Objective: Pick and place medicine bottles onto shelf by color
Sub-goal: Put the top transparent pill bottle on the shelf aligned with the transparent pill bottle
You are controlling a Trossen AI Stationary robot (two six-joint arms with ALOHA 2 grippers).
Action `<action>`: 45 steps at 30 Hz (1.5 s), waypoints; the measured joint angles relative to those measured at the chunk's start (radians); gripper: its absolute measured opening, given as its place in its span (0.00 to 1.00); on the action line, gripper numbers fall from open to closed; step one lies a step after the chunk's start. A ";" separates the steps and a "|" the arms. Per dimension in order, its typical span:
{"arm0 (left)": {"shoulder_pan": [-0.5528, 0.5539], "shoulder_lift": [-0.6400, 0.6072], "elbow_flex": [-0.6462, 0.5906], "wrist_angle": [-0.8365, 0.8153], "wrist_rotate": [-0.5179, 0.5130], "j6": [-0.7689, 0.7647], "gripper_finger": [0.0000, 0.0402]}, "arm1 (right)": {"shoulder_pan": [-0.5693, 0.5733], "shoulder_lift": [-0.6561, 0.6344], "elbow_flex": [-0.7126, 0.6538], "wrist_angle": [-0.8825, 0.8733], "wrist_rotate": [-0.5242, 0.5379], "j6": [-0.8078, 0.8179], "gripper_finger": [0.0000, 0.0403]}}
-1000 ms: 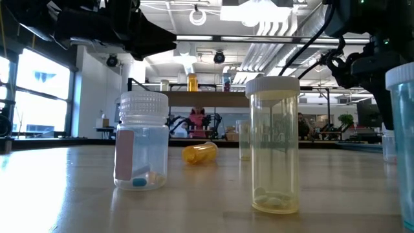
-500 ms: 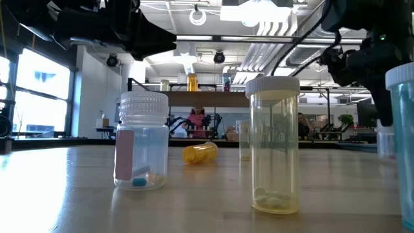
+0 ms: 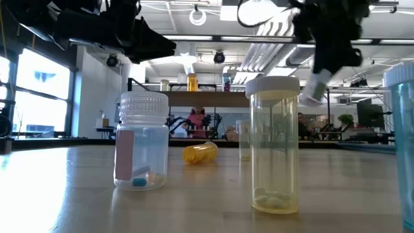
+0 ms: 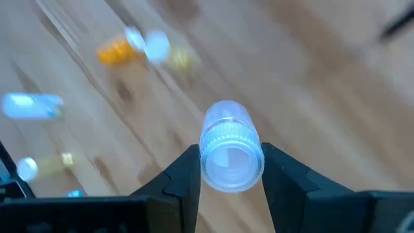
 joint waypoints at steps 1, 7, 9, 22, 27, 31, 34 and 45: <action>0.000 0.000 0.000 -0.004 0.000 0.000 0.57 | -0.021 0.000 0.024 -0.001 0.006 -0.037 0.30; 0.000 0.000 0.000 -0.025 0.000 0.000 0.57 | -0.165 0.000 0.183 -0.035 0.032 -0.254 0.30; 0.000 0.000 0.000 -0.029 0.000 0.000 0.57 | -0.219 0.000 0.239 -0.051 0.050 -0.317 0.30; 0.000 0.001 0.000 -0.076 0.001 -0.003 0.57 | -0.532 0.177 0.664 -0.314 0.091 -0.587 0.30; 0.000 0.001 0.000 -0.083 0.000 -0.004 0.57 | -0.583 0.316 0.828 -0.491 0.092 -0.618 0.30; 0.000 0.001 0.000 -0.101 0.000 -0.004 0.57 | -0.589 0.409 0.910 -0.552 0.091 -0.657 0.31; 0.000 0.001 0.000 -0.102 0.001 -0.004 0.57 | -0.588 0.467 0.949 -0.577 0.069 -0.674 0.31; 0.000 0.001 0.000 -0.102 0.001 -0.004 0.57 | -0.584 0.600 0.963 -0.619 0.028 -0.712 0.31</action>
